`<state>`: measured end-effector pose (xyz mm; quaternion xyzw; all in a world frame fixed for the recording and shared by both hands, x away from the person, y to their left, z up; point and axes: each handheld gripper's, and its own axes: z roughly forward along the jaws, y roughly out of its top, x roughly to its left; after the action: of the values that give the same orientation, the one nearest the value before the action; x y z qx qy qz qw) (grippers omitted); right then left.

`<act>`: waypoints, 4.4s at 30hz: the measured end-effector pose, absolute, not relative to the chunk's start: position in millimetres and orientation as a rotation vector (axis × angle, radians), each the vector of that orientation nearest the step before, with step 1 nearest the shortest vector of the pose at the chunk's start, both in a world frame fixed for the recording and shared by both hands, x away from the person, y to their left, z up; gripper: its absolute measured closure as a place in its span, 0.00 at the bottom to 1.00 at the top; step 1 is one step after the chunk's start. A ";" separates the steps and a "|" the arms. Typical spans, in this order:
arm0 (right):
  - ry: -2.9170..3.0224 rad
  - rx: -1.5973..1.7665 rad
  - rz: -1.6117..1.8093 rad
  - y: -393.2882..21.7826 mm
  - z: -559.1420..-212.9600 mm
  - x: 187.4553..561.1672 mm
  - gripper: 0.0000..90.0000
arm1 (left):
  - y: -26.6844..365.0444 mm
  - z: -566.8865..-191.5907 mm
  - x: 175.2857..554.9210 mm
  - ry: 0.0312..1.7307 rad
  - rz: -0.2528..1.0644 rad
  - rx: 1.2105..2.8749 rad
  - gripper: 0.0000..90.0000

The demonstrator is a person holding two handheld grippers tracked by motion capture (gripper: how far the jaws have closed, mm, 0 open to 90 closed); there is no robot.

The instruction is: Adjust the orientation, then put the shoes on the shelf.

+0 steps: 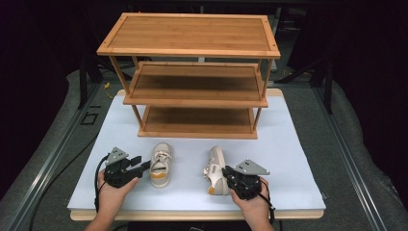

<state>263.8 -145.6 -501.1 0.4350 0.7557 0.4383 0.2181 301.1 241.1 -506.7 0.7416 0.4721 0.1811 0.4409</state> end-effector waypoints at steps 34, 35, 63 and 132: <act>1.930 1.530 1.173 -206.1 -509.7 274.9 0.78 | 230.9 -507.8 304.0 1.122 0.391 1.857 0.54; 1.915 1.524 1.197 -205.3 -506.7 272.7 0.76 | 230.8 -507.8 304.0 1.120 0.389 1.856 0.54; 2.024 1.522 1.191 -163.2 -518.2 283.8 0.72 | 205.3 -520.1 319.4 1.168 0.293 1.916 0.65; 2.013 1.413 1.315 -107.8 -517.9 275.8 0.57 | 161.3 -521.3 304.5 1.131 0.217 1.802 0.53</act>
<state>275.8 -107.8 -517.9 0.4987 0.7106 0.4642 0.1754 304.5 161.3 -521.3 0.7387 0.4637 0.0888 0.4810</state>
